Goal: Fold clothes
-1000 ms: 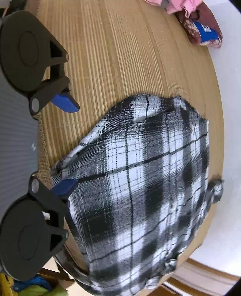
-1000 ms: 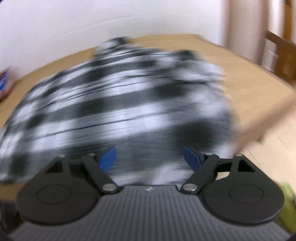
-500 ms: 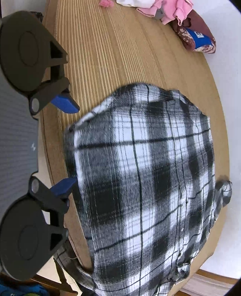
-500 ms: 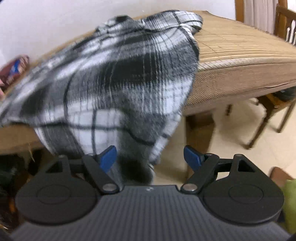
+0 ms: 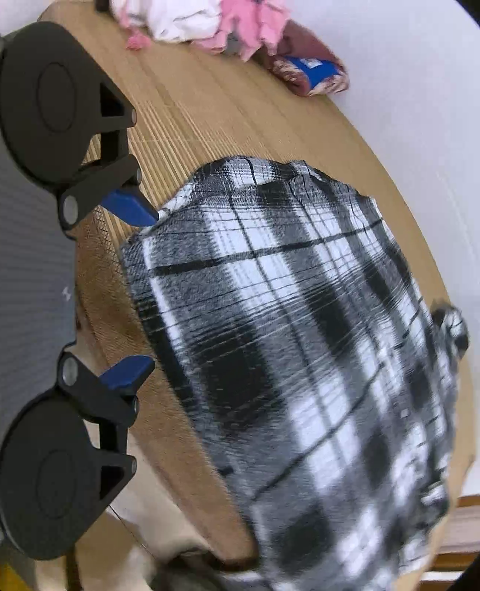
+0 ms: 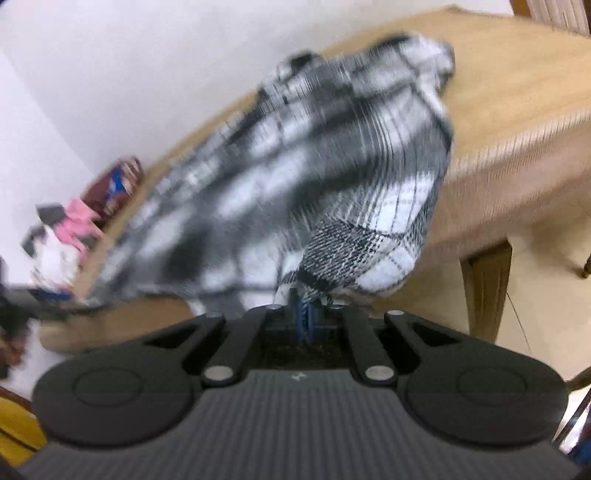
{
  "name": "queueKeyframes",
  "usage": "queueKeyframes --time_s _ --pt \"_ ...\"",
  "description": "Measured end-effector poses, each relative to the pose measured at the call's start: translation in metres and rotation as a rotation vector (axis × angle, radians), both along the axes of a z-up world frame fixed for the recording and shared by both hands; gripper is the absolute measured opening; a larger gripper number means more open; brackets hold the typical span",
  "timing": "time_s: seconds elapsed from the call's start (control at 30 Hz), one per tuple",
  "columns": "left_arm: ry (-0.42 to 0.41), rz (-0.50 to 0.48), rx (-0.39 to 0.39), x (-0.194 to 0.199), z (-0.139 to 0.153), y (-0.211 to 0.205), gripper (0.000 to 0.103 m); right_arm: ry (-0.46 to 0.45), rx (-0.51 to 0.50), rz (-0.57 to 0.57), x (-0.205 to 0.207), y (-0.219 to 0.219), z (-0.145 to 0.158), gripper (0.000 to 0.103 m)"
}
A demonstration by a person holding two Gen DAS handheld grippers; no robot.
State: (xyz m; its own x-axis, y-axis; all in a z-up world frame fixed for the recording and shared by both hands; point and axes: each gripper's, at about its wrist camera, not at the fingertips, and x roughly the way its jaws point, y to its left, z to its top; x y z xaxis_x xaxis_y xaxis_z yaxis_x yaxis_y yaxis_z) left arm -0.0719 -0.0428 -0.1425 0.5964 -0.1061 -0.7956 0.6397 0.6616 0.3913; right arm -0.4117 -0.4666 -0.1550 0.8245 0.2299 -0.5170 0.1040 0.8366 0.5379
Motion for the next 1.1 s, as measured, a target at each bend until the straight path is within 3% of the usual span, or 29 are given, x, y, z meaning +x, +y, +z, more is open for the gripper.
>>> queueKeyframes --time_s 0.2,0.33,0.57,0.67,0.83,0.9,0.97,1.03,1.1 --pt "-0.085 -0.068 0.067 -0.008 -0.02 -0.007 0.079 -0.163 -0.019 -0.001 0.01 -0.012 0.074 0.006" --pt "-0.089 -0.085 0.058 -0.004 -0.021 -0.007 0.084 -0.224 -0.034 0.016 0.03 -0.018 0.103 0.006" --pt "-0.024 -0.1 -0.01 0.012 -0.014 0.009 0.084 -0.223 -0.026 -0.01 0.047 -0.019 0.106 0.006" --pt "-0.067 -0.124 0.013 0.013 -0.006 0.01 0.079 -0.222 -0.022 -0.023 0.054 -0.019 0.106 0.006" --pt "-0.12 -0.185 0.057 0.019 -0.006 0.009 0.083 -0.22 -0.014 -0.044 0.066 -0.019 0.106 0.006" --pt "-0.113 -0.221 0.059 0.019 -0.005 0.008 0.075 -0.219 -0.011 -0.052 0.07 -0.019 0.107 0.006" --pt "-0.078 -0.249 0.045 0.018 -0.003 0.007 0.053 -0.22 -0.003 -0.065 0.073 -0.02 0.106 0.006" --pt "-0.065 -0.253 0.036 0.017 -0.003 0.008 0.05 -0.227 0.019 -0.091 0.072 -0.021 0.105 0.006" --pt "-0.052 -0.237 0.013 0.015 -0.003 0.008 0.033 -0.233 0.036 -0.109 0.069 -0.022 0.104 0.006"
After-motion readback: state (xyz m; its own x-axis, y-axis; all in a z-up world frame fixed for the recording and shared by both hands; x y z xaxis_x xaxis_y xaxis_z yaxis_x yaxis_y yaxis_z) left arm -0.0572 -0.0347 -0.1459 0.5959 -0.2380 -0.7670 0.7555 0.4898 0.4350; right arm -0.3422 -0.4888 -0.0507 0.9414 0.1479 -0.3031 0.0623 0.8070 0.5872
